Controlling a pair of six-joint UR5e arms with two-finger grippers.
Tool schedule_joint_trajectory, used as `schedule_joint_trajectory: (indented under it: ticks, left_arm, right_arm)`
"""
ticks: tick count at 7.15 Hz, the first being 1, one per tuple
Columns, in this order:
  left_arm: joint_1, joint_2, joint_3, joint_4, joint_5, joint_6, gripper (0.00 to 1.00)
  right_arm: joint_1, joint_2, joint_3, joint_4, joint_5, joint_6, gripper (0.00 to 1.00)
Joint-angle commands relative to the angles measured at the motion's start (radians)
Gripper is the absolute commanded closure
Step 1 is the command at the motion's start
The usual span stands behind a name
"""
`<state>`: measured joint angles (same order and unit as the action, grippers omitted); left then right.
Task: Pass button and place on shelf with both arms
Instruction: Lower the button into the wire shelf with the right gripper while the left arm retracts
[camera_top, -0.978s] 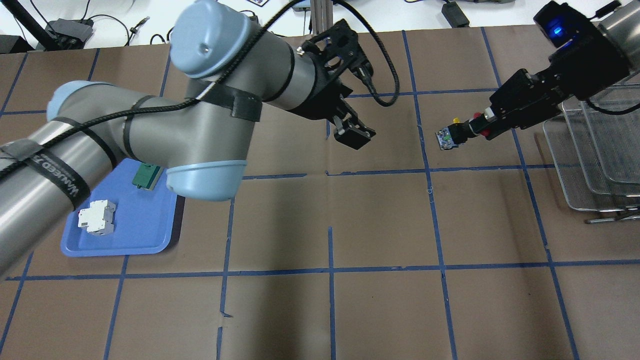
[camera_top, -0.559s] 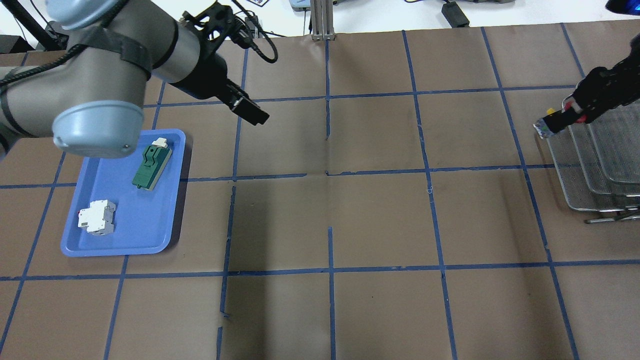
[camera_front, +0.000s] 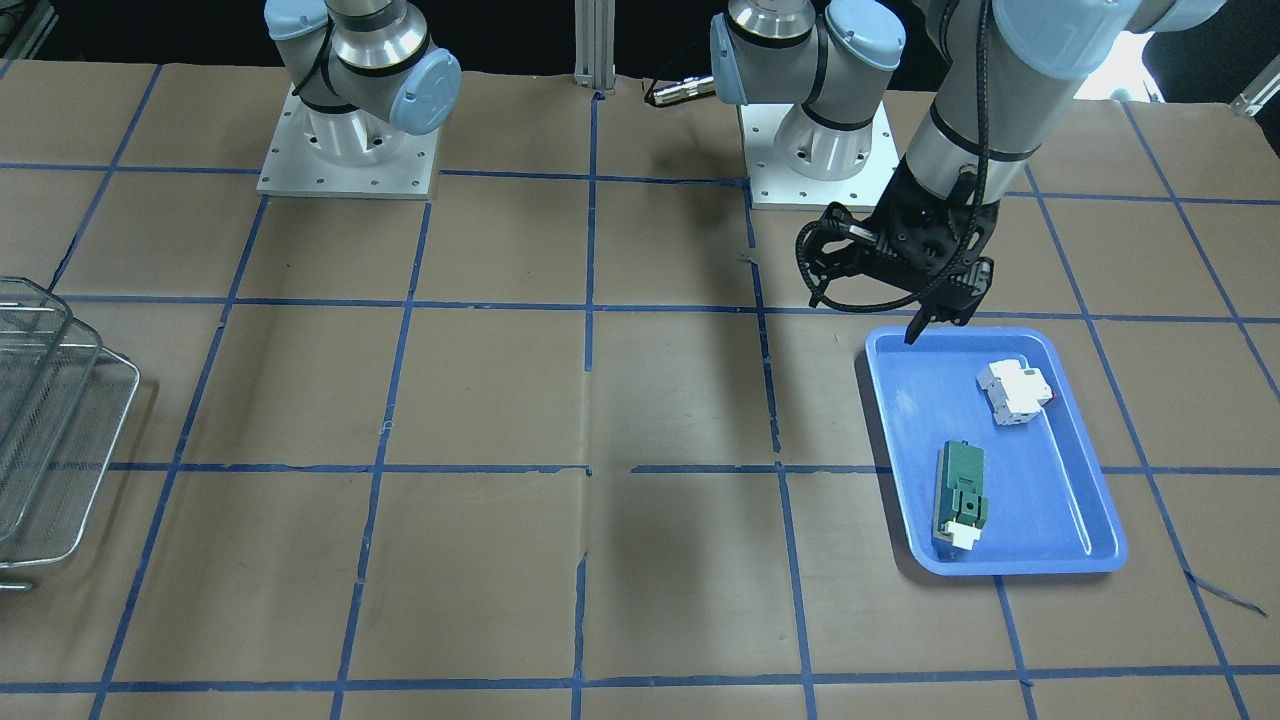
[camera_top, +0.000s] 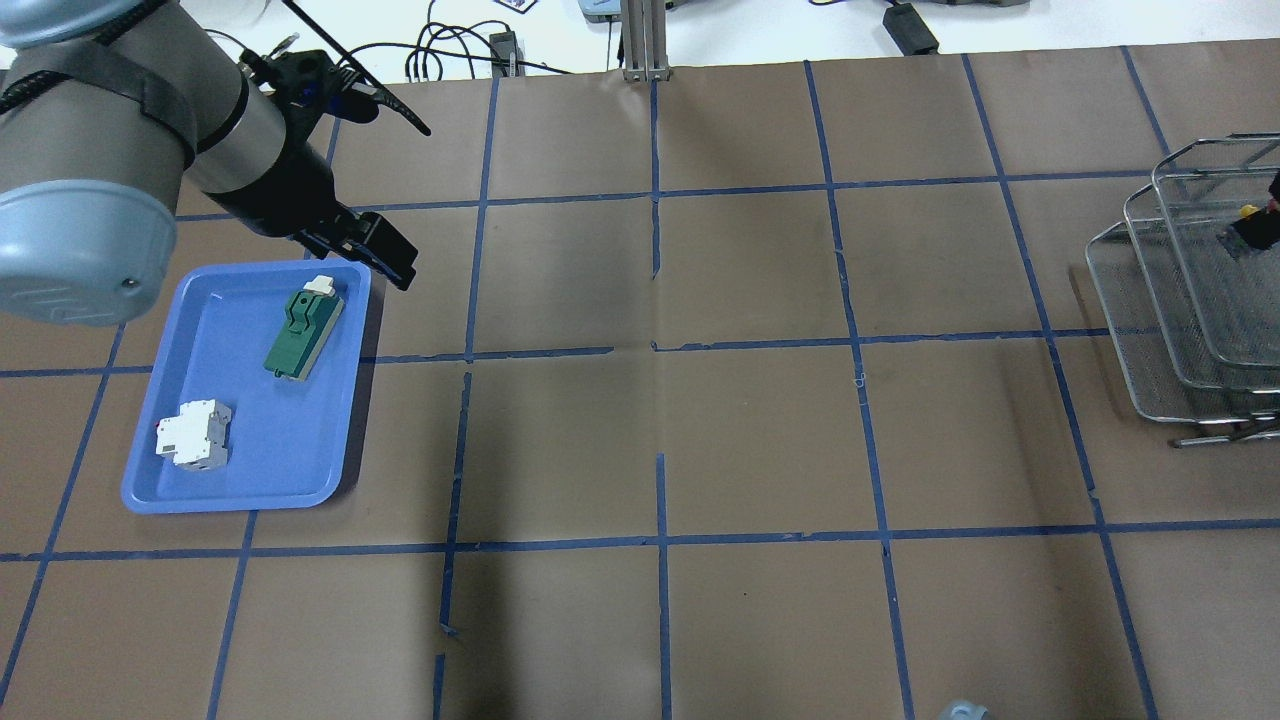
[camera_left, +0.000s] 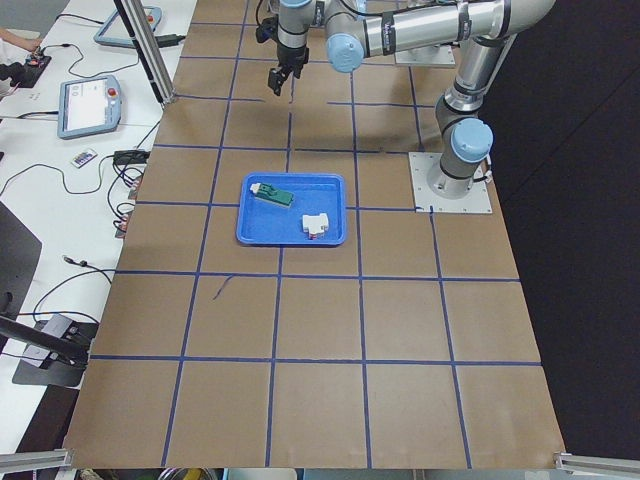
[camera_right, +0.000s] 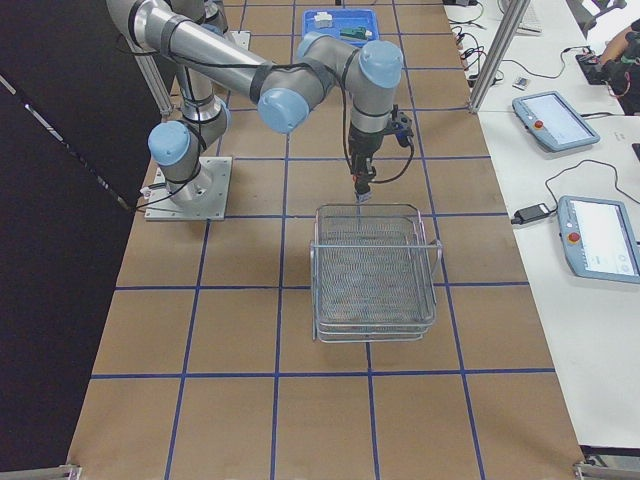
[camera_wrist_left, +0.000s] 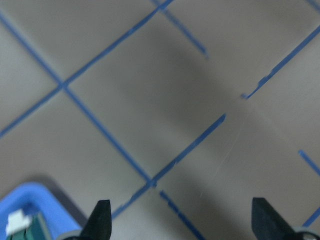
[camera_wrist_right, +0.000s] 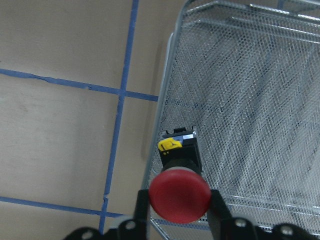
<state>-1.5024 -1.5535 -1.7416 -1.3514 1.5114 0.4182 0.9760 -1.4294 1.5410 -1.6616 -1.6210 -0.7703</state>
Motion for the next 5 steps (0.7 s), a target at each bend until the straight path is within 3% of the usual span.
schedule_joint_trajectory:
  ticks: [1, 2, 3, 4, 5]
  left_arm:
    - [0.001, 0.021, 0.04, -0.098, 0.069, -0.18, 0.0]
    - [-0.012, -0.011, 0.097, -0.109, 0.053, -0.294, 0.0]
    - [-0.021, -0.028, 0.158, -0.199, 0.027, -0.361, 0.0]
    - [-0.024, -0.039, 0.186, -0.218, 0.027, -0.363, 0.0]
    - [-0.022, -0.043, 0.188, -0.216, 0.021, -0.365, 0.0]
  right_arm:
    - [-0.057, 0.035, 0.001, 0.006, 0.006, -0.038, 0.99]
    - [-0.059, 0.044, 0.001, 0.009, 0.007, -0.04, 0.99]
    - [-0.06, 0.046, 0.001, 0.01, 0.006, -0.041, 0.94]
    - [-0.062, 0.046, 0.001, 0.01, 0.006, -0.041, 0.69]
    - [-0.062, 0.046, 0.001, 0.011, 0.007, -0.04, 0.34]
